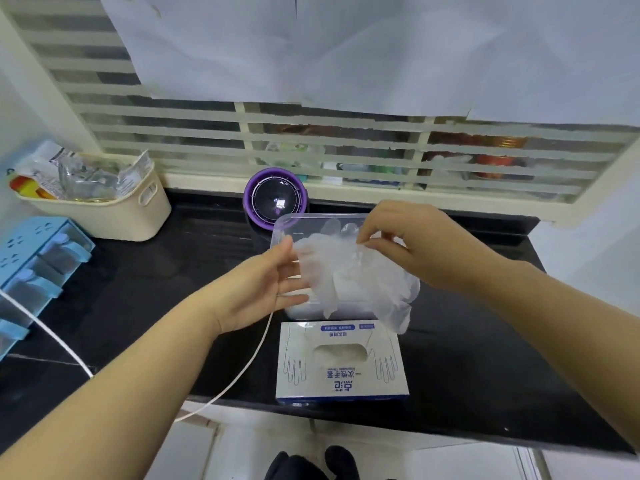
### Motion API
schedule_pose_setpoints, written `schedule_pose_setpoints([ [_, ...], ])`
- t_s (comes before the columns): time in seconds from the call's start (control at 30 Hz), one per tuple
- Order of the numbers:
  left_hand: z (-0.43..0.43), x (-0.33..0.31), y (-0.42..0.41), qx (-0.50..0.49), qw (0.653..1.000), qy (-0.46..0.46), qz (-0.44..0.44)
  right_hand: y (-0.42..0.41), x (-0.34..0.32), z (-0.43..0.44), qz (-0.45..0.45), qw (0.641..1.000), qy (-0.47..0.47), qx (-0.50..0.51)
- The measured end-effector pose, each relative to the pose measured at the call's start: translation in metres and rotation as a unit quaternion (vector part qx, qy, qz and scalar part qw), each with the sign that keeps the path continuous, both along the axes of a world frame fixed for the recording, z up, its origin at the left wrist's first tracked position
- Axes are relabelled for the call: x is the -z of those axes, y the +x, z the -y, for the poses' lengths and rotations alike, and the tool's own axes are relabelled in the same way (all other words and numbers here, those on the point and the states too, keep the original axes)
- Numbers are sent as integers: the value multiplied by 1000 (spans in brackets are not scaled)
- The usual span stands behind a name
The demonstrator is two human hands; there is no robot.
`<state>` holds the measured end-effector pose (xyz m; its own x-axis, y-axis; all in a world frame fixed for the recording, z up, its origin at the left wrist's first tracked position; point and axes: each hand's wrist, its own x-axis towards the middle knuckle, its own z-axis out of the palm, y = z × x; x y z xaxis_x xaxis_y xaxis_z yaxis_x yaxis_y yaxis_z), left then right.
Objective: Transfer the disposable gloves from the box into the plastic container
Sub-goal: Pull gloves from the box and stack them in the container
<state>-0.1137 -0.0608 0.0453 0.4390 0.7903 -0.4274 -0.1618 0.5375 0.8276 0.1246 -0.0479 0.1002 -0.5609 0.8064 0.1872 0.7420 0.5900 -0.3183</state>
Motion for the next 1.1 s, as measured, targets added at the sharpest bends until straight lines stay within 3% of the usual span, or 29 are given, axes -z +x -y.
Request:
schedule_pose_setpoints([
  [0.2, -35, -21, 20, -74, 997, -5, 17, -6, -15, -15, 38, 997, 56, -29],
  [0.5, -74, -25, 31, -67, 991, 41, 111, -23, -12, -36, -18, 988, 119, 99],
  [0.67, -78, 10, 44, -101, 984, 1, 145, -43, 31, -37, 79, 986, 2, 148],
  [0.87, -79, 60, 55, -153, 982, -94, 62, -50, 75, -56, 138, 967, -159, 143],
  [1.0, -80, 74, 44, -149, 979, -118, 69, -51, 93, -63, 120, 962, -221, 106],
  [1.1, -81, 64, 29, -98, 984, -110, 104, -52, 100, -65, 92, 970, -210, 83],
])
